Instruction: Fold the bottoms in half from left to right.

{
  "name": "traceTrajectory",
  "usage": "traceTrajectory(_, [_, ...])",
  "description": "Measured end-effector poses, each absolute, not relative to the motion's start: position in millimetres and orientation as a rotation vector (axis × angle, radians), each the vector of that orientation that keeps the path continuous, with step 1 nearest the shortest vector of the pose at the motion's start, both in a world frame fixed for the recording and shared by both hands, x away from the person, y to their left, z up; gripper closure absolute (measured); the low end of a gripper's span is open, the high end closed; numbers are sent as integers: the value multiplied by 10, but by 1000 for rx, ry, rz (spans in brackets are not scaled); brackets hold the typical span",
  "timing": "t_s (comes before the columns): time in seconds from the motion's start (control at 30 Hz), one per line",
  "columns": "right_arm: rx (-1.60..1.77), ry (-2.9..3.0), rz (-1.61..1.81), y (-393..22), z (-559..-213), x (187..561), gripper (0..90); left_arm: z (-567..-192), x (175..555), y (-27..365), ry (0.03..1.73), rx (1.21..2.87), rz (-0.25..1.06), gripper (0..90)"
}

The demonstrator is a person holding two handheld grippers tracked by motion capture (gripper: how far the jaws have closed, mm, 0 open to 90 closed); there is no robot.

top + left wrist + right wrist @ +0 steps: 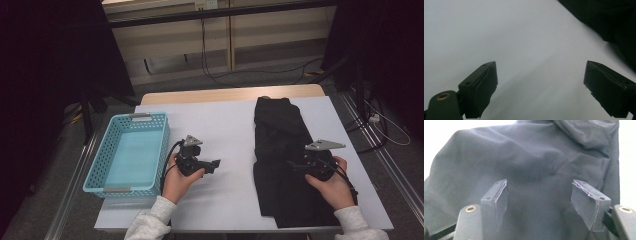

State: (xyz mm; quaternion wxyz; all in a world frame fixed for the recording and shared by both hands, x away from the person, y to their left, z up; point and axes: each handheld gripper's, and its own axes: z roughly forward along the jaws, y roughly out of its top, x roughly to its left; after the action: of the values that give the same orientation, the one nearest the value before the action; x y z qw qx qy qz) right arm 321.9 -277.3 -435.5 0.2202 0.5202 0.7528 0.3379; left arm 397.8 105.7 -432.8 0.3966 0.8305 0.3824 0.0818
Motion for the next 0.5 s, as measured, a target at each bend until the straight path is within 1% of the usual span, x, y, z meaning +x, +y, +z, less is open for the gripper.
traceTrajectory(0.17, [1430,2059,934,-2850,-4317,3125,336,-4327,3996,1094,932,2138,223,115])
traceTrajectory(0.27, [1450,2051,916,-2900,-4329,3080,348,-4349,4031,1121,944,2132,213,115])
traceTrajectory(0.4, [1471,2042,896,-2946,-4337,2999,402,-4344,4042,1136,956,2125,214,111])
traceTrajectory(0.5, [1500,2025,897,-2965,-4343,2938,460,-4348,4046,1094,935,2137,216,113])
